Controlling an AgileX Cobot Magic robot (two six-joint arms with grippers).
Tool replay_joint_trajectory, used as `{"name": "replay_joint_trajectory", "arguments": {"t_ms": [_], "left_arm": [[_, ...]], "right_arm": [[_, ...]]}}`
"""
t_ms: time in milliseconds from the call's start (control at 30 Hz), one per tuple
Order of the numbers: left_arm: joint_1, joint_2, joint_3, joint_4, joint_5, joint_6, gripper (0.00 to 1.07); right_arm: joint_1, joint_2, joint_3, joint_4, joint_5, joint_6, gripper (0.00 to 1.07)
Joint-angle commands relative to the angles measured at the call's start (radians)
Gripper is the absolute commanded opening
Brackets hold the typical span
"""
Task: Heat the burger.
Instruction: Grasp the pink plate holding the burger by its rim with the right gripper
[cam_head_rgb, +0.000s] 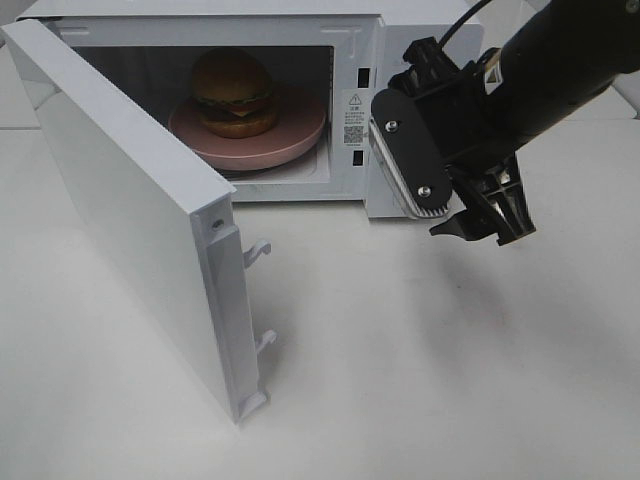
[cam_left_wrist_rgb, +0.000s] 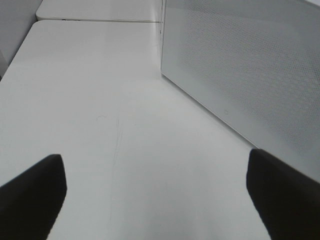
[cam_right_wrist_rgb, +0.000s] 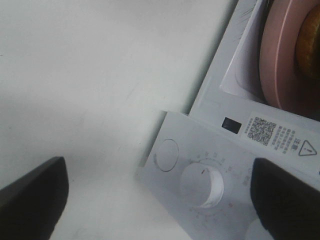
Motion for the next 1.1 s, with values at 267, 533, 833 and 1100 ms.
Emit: {"name": "replay_joint_trajectory", "arguments": {"t_ms": [267, 533, 833, 1100], "left_arm": [[0.001, -0.019, 0.004, -0.004, -0.005, 0.002, 0.9], [0.001, -0.019, 0.004, -0.003, -0.005, 0.002, 0.9], [0.001, -0.019, 0.004, -0.003, -0.005, 0.002, 0.9], [0.001, -0.019, 0.004, -0.003, -0.005, 0.002, 0.9]], "right_arm": [[0.052, 0.123, -0.109, -0.044, -0.06, 0.003, 0.93], [0.069, 0.204, -0.192, -0.052, -0.086, -0.005, 0.91], [0.075, 0.289, -0.278, -0.07, -0.115, -0.005, 0.89], [0.075, 0.371, -0.361, -0.069, -0.113, -0.004, 0.88]]}}
